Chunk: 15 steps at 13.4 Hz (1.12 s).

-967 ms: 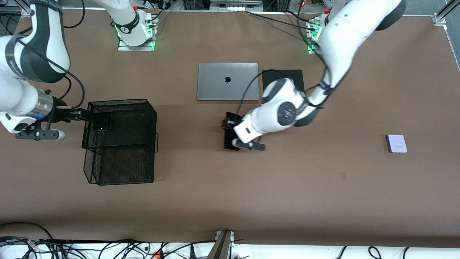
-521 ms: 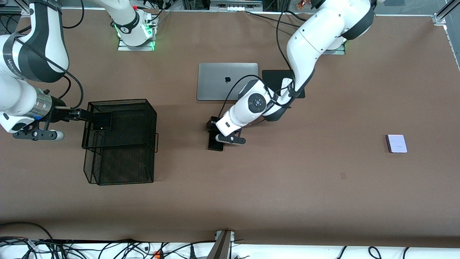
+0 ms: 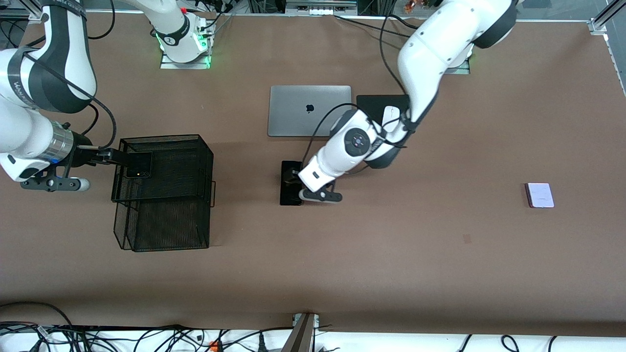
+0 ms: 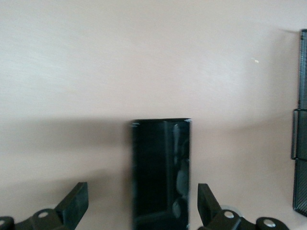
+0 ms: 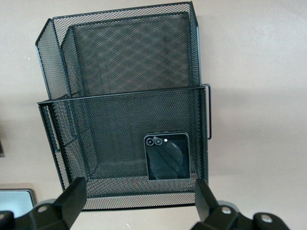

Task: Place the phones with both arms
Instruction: 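Take the black phone with the right gripper while the left gripper grasps the white phone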

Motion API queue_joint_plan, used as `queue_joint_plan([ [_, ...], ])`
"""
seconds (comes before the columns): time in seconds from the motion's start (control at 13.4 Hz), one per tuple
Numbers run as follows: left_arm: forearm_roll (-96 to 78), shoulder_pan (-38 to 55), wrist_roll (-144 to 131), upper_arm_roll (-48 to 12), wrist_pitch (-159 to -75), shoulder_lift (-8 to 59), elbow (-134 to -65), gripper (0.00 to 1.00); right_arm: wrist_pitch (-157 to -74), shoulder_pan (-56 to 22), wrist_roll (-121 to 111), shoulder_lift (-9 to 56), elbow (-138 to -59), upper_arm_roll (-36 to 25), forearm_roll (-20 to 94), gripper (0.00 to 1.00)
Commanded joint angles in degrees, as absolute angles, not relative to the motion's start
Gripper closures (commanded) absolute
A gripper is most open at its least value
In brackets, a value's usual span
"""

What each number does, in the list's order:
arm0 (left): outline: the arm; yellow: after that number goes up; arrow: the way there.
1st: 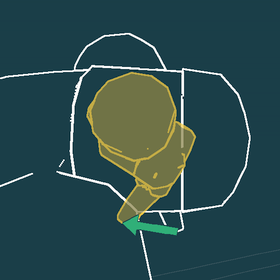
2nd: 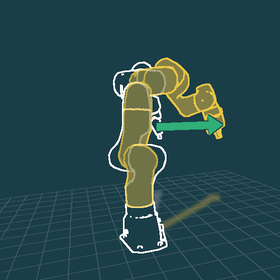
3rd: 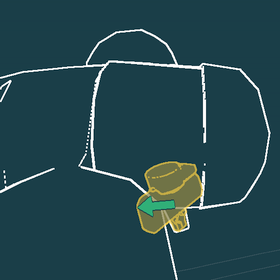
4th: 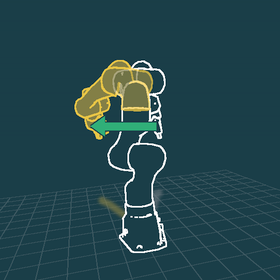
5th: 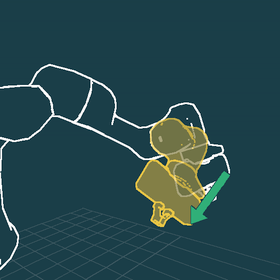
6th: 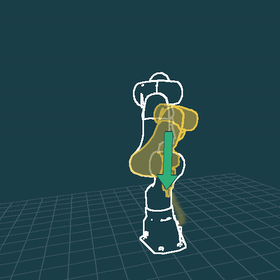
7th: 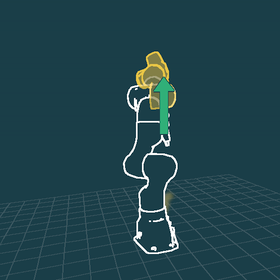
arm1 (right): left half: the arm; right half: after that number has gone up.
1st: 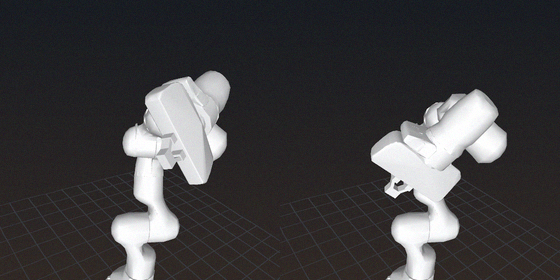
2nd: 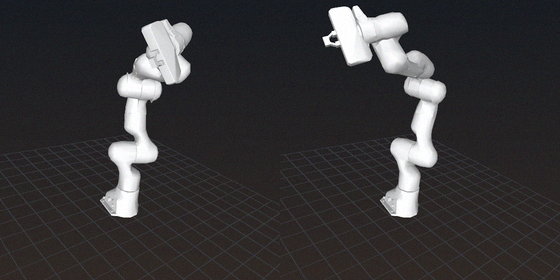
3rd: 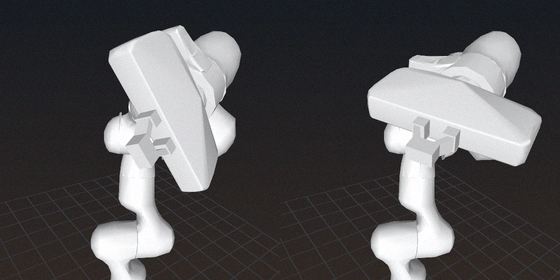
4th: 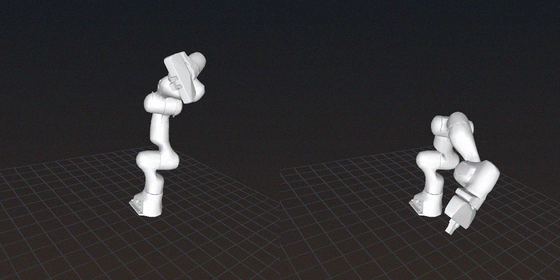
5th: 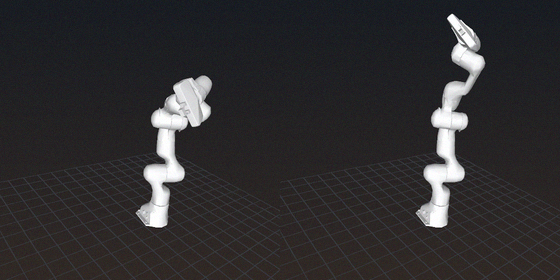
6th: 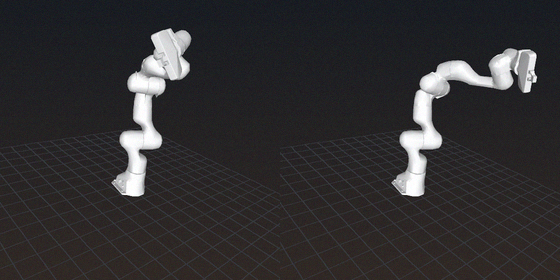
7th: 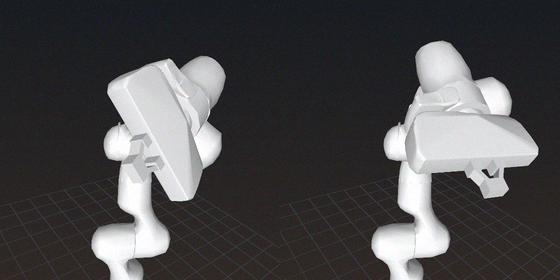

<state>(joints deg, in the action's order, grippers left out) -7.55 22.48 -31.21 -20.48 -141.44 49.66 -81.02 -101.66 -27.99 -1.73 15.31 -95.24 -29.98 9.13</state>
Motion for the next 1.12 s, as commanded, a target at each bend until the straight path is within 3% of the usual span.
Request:
queue_joint_plan([
  [0.0, -6.5, 18.0, -31.6, -20.0, -129.0, 42.8, -82.6, 0.00, -102.3, -30.8, 2.7, 16.5, -94.2, -29.7, 8.4, 0.00],
  [0.22, 0.7, 13.0, -31.5, -20.0, -113.7, 37.1, -82.2, 0.00, -104.9, -38.2, 13.0, 19.2, -93.6, -29.6, 8.8, 0.00],
  [0.45, 4.2, 5.1, -31.5, -20.0, -104.1, 34.5, -81.9, 0.00, -106.2, -46.1, 22.3, 26.2, -88.8, -28.7, 10.2, 0.00],
  [0.82, 16.7, -5.4, -25.5, -19.9, -92.1, 33.7, -82.3, 0.00, -116.8, -52.2, 37.2, 35.8, -84.6, -22.3, 13.4, 0.00],
  [1.04, 19.9, -15.5, -16.7, -19.6, -92.9, 35.9, -83.5, 0.00, -124.8, -53.1, 39.7, 40.7, -84.5, -18.7, 13.4, 0.00],
])
